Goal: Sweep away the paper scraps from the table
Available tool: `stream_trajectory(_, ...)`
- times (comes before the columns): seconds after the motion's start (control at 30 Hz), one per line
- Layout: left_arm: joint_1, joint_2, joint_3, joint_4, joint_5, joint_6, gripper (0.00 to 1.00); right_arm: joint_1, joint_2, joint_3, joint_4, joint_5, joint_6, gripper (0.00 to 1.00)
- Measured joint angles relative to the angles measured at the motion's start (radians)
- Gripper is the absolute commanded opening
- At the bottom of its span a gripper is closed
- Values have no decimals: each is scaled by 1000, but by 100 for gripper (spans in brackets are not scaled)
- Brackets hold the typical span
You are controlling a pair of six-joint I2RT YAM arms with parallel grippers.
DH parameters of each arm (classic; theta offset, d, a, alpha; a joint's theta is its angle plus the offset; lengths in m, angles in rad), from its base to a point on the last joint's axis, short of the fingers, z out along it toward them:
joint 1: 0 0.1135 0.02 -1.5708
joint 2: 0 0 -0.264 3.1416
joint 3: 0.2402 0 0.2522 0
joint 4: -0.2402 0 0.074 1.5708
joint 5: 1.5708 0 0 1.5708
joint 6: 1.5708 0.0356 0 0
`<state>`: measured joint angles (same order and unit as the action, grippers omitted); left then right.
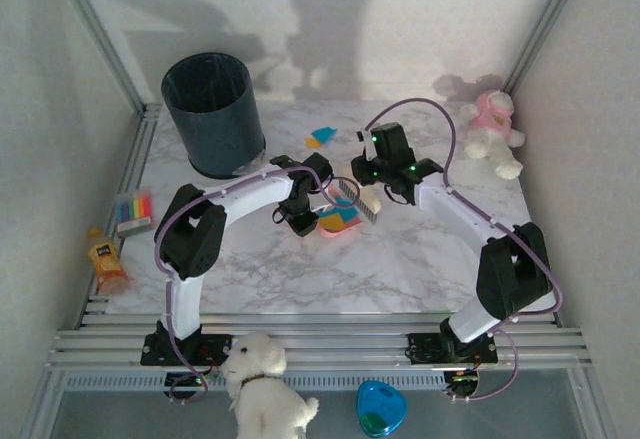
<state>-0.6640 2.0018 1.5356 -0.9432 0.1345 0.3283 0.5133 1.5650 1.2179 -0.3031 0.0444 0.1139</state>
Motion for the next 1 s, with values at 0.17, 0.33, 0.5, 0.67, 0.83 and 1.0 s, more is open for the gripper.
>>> stream_trajectory(0.17,0,0,0,0,0,0,0,0,-11,-22,7,89,31,0)
stream_trajectory(0.33,0,0,0,0,0,0,0,0,-11,-44,8,132,44,0)
stream_trajectory(0.5,0,0,0,0,3,0,0,5,-11,-47,15,163,65,0)
stream_trajectory(0.67,0,0,0,0,3,0,0,21,-12,-55,24,174,93,0)
stream_trajectory(0.83,0,0,0,0,3,0,0,42,-12,-67,42,173,131,0)
stream_trajectory(1.0,1,0,0,0,3,0,0,49,-12,-77,61,172,166,0)
